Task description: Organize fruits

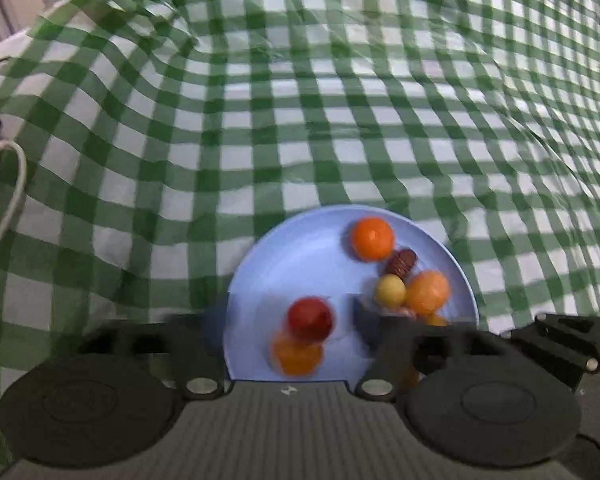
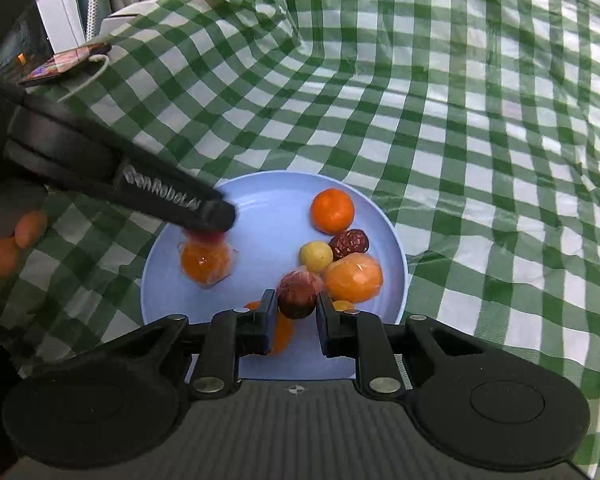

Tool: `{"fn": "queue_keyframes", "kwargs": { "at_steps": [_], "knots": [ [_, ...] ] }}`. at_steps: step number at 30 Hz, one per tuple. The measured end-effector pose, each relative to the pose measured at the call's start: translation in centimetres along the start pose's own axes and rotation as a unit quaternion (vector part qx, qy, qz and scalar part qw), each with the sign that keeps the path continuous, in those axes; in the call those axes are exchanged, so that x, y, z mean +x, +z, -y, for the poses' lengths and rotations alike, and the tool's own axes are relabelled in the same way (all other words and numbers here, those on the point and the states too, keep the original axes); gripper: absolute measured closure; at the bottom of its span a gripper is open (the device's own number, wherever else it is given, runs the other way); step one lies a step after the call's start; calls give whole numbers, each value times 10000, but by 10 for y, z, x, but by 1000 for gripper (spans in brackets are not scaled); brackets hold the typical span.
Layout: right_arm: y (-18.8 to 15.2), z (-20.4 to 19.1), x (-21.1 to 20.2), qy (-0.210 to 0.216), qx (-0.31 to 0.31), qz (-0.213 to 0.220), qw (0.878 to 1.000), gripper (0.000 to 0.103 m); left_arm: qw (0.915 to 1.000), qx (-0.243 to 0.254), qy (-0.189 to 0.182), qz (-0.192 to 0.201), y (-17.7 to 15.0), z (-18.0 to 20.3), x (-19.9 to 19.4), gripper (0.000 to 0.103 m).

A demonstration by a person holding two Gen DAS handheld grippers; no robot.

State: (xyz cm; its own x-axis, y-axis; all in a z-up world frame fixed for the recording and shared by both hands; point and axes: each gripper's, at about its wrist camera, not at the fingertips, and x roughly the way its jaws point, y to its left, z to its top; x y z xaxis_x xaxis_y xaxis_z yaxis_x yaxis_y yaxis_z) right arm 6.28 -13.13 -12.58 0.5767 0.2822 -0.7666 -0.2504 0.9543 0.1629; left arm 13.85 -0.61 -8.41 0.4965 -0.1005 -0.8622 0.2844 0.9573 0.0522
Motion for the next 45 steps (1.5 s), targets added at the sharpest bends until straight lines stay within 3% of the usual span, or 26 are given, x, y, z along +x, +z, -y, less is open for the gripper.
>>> {"fn": "queue_keyframes", "kwargs": {
  "at_steps": [1,2,6,9,12,19,25,33,45],
  "knots": [
    [0,1,3,-49,-22,-69,10000,52,10000,20,29,56,0,1,-3,0],
    [1,1,3,-77,-40,-114,9999,33,9999,114,30,96,1,3,-7,0],
    [-1,2,-14,-73,-35,-88,9999,18,9986,491,185,-69,0,8,-18,0],
    [-8,-3,-35,-127,-107,-78,9998,10,9993,283,192,-173,-9,5,-33,0],
    [-18,-14,-56,-226,-397,-72,9989,6,9995,-9,139,-279,-19,4,-50,0],
    [-38,-42,-100,-506,-761,172,9957,1,9990,-155,403,-116,-50,9,-98,0],
    [-56,-60,-127,-917,-746,658,9908,1,9982,-319,488,120,-73,10,-123,0],
    [-63,-62,-146,-1202,-624,966,9861,1,9973,-296,607,279,-91,17,-139,0],
    [-65,-58,-152,-1409,-366,1012,9842,1,9970,-242,614,404,-94,21,-146,0]
  ]
}}
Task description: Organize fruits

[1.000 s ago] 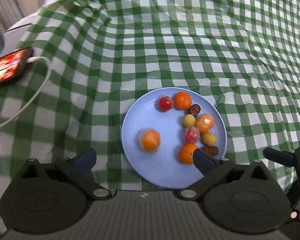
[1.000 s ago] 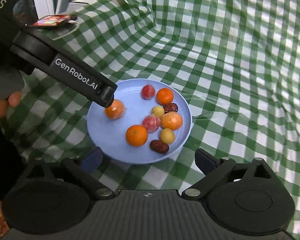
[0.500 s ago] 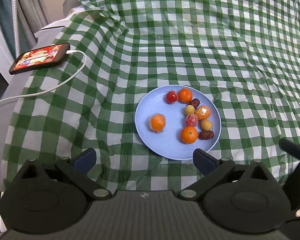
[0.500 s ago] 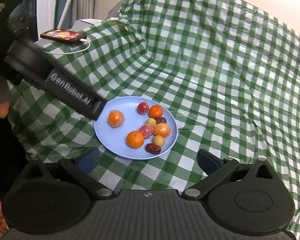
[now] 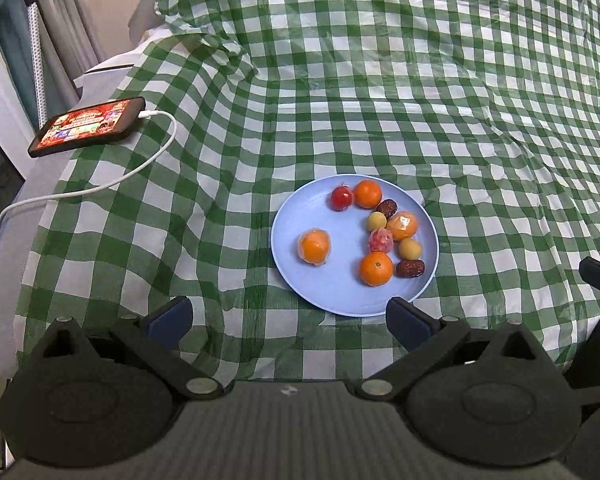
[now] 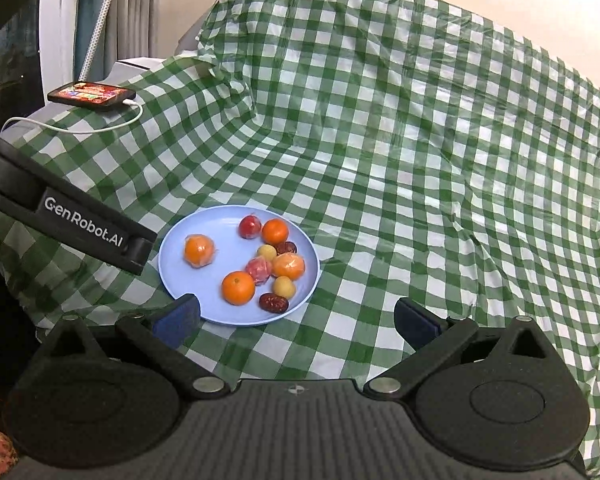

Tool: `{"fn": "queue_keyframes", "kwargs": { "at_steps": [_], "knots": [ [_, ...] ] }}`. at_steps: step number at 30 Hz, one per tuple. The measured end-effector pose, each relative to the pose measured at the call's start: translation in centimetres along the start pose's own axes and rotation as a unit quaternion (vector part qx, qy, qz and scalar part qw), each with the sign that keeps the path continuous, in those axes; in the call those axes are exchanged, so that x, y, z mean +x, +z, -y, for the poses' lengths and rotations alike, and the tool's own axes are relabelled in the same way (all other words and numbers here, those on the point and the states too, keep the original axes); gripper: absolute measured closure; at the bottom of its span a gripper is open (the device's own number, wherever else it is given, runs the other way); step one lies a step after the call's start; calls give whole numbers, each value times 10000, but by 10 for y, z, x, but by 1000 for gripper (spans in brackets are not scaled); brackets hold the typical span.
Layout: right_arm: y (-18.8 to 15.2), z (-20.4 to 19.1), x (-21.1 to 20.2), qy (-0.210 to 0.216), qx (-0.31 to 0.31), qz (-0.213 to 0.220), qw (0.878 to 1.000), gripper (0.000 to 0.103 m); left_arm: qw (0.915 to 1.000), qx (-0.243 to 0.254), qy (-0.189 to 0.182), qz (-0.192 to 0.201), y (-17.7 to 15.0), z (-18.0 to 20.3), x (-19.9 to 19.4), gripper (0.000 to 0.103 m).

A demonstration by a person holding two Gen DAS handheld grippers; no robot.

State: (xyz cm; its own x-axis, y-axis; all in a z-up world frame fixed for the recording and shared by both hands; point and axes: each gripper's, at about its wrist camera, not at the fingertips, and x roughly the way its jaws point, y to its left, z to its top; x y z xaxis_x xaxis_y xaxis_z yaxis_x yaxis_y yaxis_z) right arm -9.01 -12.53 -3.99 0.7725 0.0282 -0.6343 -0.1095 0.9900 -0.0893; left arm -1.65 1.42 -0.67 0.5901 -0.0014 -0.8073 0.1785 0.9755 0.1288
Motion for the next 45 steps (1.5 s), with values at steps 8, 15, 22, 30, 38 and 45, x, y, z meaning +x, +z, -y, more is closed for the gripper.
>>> {"fn": "queue_keyframes", "kwargs": {
  "at_steps": [8,15,22,30,38,45],
  "knots": [
    [0,-3,0,21,-59,-5,10000,1,10000,12,40,-43,1,-1,3,0],
    [1,-2,1,31,-42,-39,10000,1,9998,105,138,-92,0,0,7,0],
    [0,-3,0,18,-92,-8,10000,1,9995,184,212,-110,-1,1,12,0],
    [0,-3,2,7,-68,-41,10000,1,9994,194,202,-200,-4,3,16,0],
    [-1,-2,3,23,-50,-56,10000,1,9993,223,190,-216,-5,5,16,0],
    [-1,-2,3,22,-50,-49,10000,1,9993,255,161,-223,-5,6,15,0]
  ]
}}
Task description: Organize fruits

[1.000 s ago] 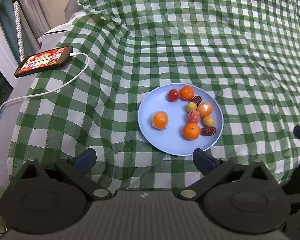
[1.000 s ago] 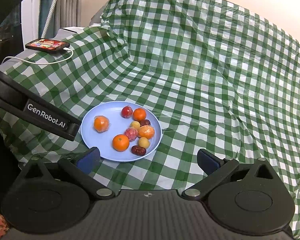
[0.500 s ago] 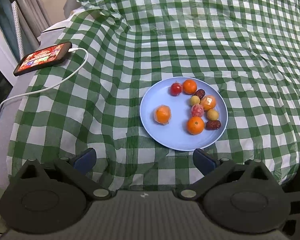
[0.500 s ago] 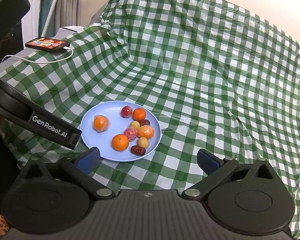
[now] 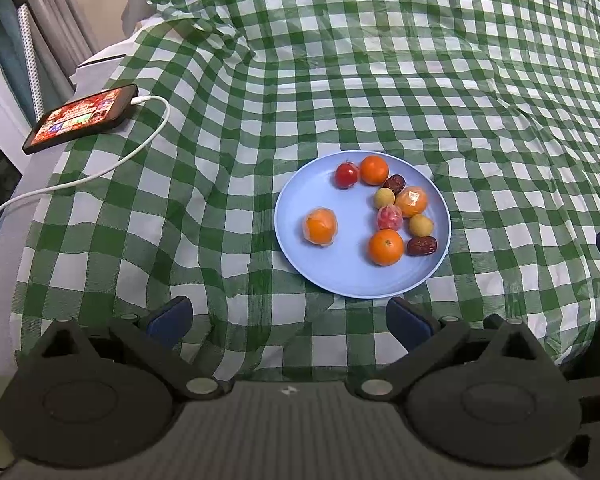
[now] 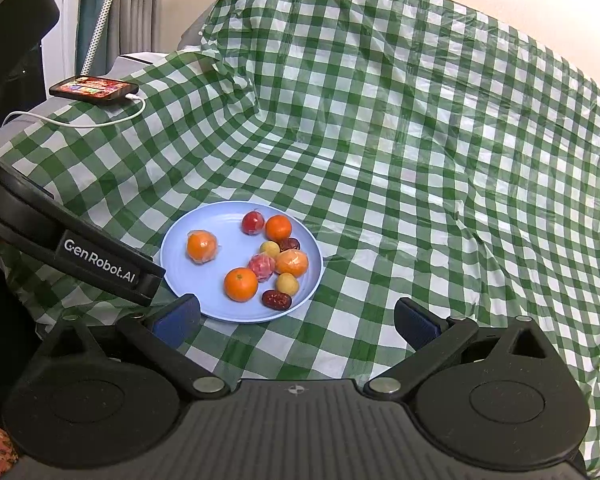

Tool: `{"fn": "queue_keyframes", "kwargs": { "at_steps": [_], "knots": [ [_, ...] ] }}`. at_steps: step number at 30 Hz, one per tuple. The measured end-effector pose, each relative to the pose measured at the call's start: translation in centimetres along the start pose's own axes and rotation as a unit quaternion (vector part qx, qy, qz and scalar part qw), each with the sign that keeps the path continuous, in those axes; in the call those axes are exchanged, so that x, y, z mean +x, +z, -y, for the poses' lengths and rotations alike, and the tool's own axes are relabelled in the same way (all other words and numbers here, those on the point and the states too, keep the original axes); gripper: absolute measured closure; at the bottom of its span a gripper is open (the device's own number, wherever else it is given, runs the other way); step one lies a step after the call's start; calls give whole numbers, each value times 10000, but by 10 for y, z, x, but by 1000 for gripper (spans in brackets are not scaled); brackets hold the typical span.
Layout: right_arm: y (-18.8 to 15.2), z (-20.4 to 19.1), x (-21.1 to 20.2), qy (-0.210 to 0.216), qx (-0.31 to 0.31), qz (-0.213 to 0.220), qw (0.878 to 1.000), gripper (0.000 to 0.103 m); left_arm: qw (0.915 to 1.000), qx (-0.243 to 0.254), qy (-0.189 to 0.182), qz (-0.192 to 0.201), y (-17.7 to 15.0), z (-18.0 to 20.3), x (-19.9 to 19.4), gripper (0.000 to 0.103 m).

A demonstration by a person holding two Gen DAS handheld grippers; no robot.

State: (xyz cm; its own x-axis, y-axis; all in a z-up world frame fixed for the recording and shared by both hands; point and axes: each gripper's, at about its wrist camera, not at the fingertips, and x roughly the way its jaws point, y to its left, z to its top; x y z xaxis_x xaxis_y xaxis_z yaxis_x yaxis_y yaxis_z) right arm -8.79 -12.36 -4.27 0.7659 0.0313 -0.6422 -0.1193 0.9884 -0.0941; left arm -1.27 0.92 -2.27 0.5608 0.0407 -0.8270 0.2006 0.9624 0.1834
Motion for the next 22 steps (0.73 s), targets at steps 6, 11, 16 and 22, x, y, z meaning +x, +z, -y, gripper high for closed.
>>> {"fn": "queue_keyframes", "kwargs": {
  "at_steps": [6,11,16,22],
  "knots": [
    [1,0,-1,-42,37,14,10000,1,10000,1,3,2,0,1,-1,0],
    [2,-1,-2,-34,19,42,10000,1,10000,-7,36,-22,1,-1,0,0],
    [6,1,-6,-67,137,182,9997,1,10000,-13,58,-21,3,-3,-1,0],
    [8,1,-2,14,181,149,9997,1,9999,64,144,-37,3,-1,-3,0]
  ]
}}
